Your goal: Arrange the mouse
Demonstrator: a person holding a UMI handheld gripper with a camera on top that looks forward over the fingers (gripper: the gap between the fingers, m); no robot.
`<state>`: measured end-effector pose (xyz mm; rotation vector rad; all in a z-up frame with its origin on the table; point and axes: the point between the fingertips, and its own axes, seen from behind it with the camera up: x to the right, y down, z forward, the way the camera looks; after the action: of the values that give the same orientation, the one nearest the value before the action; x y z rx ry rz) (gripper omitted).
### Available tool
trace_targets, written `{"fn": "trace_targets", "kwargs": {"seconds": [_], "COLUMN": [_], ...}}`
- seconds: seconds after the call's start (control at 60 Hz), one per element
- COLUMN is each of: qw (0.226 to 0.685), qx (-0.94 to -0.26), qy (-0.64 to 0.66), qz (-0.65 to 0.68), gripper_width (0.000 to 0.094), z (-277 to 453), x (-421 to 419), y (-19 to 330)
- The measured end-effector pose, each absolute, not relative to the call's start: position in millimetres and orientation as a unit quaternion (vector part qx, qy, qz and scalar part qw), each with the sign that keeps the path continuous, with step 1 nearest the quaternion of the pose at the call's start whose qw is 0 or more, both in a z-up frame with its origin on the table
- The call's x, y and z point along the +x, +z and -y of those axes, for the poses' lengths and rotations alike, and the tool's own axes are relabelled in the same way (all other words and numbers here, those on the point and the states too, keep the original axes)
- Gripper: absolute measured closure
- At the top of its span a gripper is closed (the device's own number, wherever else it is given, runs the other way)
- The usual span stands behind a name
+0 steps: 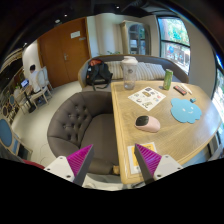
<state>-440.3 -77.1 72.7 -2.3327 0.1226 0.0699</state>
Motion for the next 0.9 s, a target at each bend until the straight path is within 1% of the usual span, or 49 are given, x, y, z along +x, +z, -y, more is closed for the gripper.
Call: {"fn": "trace_targets", "kwargs": {"seconds": [0.117,0.133,0.217,0.3,0.383,0.583,0.683,0.833,0.867,0.9], "qw": [0.398,0.400,0.401,0.408,0.404,0.417,0.431,0.429,0.440,0.439], "qx": [-0.915,-0.914,-0.913,-0.910,-0.912,-0.908,-0.903,-0.902,-0.897,-0.897], "qy": [0.008,0.006,-0.004,-0.007,-0.005,-0.014,-0.005,0.009,0.021,0.025], "qz": [-0.065,-0.068,-0.081,-0.075,-0.067,-0.024,0.003,0.040,0.040,0.039], "gripper_width": [0.0090,0.0090,0.0099,0.0099,0.0100,0.0101,0.0097,0.0101,0.0101,0.0093], "z": [80,79,83,78,74,39,14,-7,-13,-16], "x": [-407,-404,-378,-366,-348,-297,-285,-272,-272,-269], "y": [65,58,48,44,34,9,2,-15,-12,-14]}}
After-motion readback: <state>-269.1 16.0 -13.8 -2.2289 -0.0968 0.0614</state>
